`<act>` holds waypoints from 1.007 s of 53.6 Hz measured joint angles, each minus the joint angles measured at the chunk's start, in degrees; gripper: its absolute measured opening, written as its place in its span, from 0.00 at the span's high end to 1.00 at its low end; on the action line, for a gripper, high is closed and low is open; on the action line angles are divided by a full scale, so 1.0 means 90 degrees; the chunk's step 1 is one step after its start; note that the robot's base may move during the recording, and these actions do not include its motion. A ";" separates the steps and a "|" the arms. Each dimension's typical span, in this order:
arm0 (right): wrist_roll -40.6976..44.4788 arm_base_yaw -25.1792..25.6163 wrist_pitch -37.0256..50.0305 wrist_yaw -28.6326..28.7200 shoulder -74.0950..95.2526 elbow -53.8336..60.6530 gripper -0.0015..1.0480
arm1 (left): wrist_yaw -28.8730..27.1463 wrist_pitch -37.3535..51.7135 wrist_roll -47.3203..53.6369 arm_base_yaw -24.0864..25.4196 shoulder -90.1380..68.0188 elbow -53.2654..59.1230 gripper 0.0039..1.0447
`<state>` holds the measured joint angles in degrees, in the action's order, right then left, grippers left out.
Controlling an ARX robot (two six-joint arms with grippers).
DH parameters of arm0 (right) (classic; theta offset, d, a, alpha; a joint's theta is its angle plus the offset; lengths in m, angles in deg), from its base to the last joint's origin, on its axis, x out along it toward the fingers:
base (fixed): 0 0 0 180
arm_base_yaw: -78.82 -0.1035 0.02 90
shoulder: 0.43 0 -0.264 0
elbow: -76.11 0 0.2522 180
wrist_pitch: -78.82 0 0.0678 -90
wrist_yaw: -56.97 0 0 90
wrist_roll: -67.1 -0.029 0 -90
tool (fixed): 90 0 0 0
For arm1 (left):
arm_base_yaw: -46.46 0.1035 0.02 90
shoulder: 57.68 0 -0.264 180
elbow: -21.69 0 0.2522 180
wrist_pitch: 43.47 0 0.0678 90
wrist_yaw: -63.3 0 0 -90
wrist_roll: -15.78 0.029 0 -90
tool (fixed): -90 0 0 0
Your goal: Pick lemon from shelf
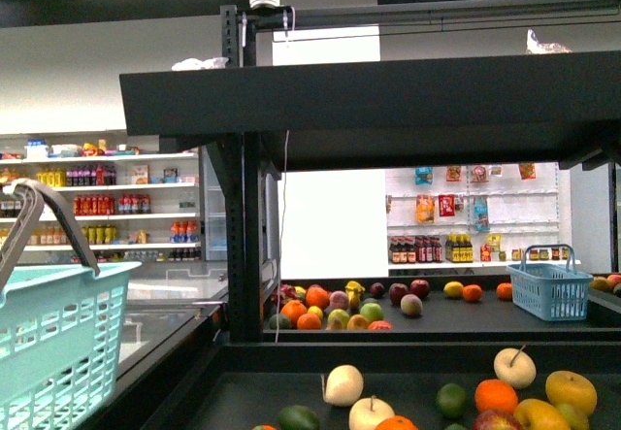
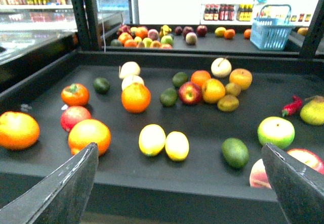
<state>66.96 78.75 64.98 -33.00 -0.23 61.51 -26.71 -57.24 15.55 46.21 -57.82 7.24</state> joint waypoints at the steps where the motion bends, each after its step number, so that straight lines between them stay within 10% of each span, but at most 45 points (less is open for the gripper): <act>1: 0.0000 0.0000 0.0000 0.0000 0.0000 0.0000 0.07 | 0.0000 -0.0002 0.0000 0.0000 0.0000 0.0000 0.07; 19: -0.0002 0.0000 0.0000 0.0000 0.0000 0.0000 0.07 | -0.0053 -0.0068 -0.0131 0.0000 -0.0039 -0.0015 0.07; 37: 0.0000 0.0000 0.0000 0.0000 0.0000 0.0000 0.07 | 0.1790 0.1411 -0.4777 0.1562 -0.4381 -0.2336 0.07; 54: 0.0000 0.0000 0.0000 0.0000 0.0000 0.0000 0.07 | 0.1127 0.1678 -0.7827 0.1540 -0.8456 -0.5850 0.07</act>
<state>66.96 78.75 64.98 -33.00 -0.23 61.51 -16.57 -42.14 -54.90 60.07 -133.93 -45.41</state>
